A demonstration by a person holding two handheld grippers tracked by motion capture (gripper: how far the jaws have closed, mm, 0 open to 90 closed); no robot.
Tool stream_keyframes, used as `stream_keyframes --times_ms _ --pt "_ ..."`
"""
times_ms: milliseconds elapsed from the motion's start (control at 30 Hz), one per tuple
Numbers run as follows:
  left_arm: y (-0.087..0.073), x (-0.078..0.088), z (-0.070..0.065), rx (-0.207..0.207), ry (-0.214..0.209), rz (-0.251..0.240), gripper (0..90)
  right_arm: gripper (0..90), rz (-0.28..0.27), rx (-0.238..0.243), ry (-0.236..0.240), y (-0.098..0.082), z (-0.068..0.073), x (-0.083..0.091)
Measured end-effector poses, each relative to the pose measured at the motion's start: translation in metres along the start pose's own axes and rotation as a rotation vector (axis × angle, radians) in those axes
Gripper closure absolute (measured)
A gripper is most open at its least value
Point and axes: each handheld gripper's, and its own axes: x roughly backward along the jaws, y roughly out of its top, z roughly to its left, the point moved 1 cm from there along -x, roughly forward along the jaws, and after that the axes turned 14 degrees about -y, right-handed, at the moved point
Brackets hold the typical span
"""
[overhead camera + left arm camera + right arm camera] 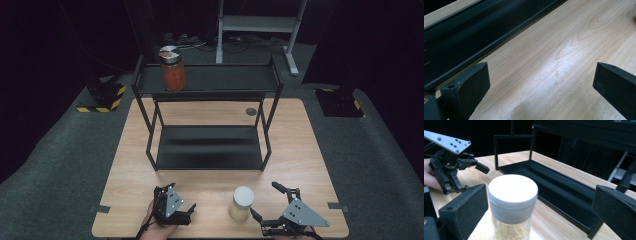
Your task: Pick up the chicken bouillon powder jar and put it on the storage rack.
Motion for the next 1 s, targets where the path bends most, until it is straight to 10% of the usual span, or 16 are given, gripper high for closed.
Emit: stream_keyframes --times_ms 1000 --pt "-0.002 0.001 0.002 -0.004 -0.011 -0.010 1.2 2.0 0.058 -0.111 0.090 -0.020 0.011 -0.036"
